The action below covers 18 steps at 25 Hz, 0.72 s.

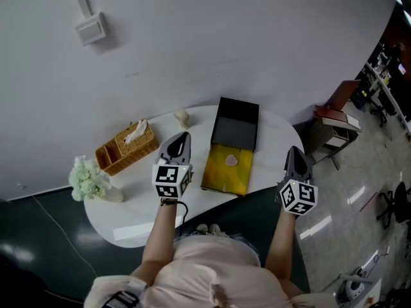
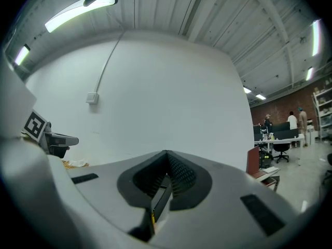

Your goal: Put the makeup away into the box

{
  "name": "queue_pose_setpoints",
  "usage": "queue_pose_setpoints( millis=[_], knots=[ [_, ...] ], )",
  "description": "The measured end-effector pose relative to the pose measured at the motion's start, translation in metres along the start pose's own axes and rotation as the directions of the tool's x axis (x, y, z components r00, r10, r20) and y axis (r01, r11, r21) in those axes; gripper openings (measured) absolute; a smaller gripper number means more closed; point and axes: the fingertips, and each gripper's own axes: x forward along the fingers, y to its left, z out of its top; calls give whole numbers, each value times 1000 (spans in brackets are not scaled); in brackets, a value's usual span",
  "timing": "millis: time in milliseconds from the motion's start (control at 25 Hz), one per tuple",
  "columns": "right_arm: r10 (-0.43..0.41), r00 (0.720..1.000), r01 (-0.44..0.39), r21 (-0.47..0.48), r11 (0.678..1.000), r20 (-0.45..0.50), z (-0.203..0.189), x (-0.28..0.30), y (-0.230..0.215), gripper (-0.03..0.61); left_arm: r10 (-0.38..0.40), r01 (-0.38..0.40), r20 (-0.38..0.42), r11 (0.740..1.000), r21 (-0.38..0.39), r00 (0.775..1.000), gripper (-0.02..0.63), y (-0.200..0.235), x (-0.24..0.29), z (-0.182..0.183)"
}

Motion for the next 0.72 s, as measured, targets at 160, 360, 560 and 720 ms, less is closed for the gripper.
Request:
queue_pose_setpoints(
  millis=[160,360,560,720],
  knots=[
    [-19,1000,19,7,1000,-18,-5,-3,-5,14,-4,4,-4,1000,-4,1000,26,1,-1,-1],
    [-30,999,30,5,1000,-38,-11,-8,-8,14,-20,20,-12,1000,-15,1000,26,-2,-2,-5],
    [-24,998,24,-8,1000,-50,-14,-7,-4,14,-28,28,-23,999,-18,999,26,-5,-2,-9],
    [-19,998,19,-10,1000,-56,-16,-7,-4,14,-30,30,-25,999,-14,999,26,-9,-1,-11]
  ],
)
